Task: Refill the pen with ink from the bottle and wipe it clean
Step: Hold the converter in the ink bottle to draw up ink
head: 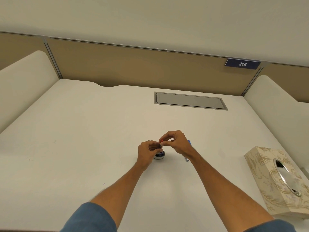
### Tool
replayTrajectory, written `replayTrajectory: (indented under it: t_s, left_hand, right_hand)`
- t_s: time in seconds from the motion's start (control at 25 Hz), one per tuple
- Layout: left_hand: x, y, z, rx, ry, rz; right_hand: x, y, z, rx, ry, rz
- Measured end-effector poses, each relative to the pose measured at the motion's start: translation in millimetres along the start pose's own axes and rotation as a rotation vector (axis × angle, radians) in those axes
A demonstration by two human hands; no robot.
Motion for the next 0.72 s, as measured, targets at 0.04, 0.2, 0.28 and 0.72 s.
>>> replayTrajectory:
  t_s: [0.04,0.2,0.28,0.72]
  left_hand:
    - [-0.1,-0.1,0.2,-0.001,-0.002,-0.001]
    - [-0.5,-0.4,0.7,-0.003,-0.009,-0.006]
    - [-0.3,-0.2,0.9,-0.005,-0.008,-0.006]
    - [0.1,-0.7,-0.5,-0.007,-0.011,-0.003]
  right_hand:
    - [0.1,0.2,-0.5,0.0,0.001,0.005]
    - [-0.5,0.3,0.4,0.035,0.004,0.013]
    - [-1.0,0.3,1.8,0.062,0.002,0.008]
    - [-0.1,0.4,1.0,0.058,-0.005,0.0]
Point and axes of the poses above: each hand's wrist, its own x-axis towards the middle knuckle, its own y-axis out of the back of the hand, z = x × y, the point moved 3 cm from there along x, towards the middle knuckle, and after that the axes turned 14 degrees about -z, right-handed, at the moved point
